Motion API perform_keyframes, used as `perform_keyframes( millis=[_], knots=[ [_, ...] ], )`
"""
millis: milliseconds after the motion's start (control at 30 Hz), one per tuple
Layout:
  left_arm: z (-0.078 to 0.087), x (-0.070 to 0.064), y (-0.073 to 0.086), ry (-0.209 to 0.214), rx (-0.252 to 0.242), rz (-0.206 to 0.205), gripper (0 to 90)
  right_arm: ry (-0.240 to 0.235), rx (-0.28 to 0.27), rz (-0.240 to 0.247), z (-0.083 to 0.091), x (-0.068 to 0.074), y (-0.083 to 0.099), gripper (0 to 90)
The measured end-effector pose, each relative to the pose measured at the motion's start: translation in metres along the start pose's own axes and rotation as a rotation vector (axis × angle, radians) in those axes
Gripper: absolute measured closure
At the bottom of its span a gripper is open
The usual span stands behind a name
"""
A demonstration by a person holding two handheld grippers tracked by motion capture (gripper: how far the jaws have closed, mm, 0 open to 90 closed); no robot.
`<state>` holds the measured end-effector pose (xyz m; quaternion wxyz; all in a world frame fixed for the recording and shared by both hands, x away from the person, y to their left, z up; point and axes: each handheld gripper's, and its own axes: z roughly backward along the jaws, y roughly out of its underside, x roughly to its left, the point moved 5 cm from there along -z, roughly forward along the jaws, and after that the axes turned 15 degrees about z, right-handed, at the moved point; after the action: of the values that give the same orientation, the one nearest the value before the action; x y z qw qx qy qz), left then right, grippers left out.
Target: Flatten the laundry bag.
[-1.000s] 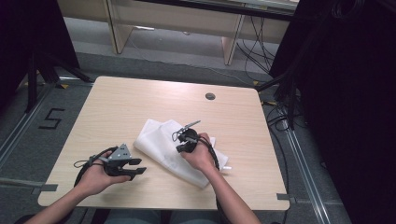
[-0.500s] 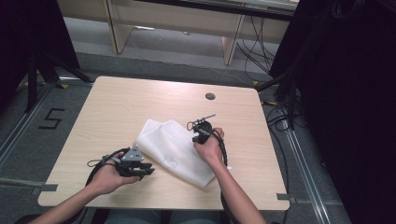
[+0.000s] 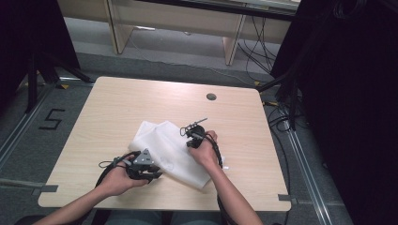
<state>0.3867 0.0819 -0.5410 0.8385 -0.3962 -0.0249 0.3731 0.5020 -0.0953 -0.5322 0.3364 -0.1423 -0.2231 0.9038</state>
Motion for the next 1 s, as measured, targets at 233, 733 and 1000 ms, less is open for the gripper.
perform_keyframes(
  millis=[233,733,1000],
  knots=[
    [-0.002,0.001,0.004,0.002,0.042,-0.022,73.3,-0.039,-0.031,0.022,-0.004,0.009,-0.005,87.9],
    [-0.003,-0.006,0.006,0.027,0.047,0.020,74.4,-0.098,-0.044,0.036,-0.010,0.027,-0.019,86.6],
    [0.018,0.002,-0.007,0.007,-0.026,0.020,73.1,-0.079,-0.088,0.036,0.012,0.020,-0.018,83.1]
  ],
)
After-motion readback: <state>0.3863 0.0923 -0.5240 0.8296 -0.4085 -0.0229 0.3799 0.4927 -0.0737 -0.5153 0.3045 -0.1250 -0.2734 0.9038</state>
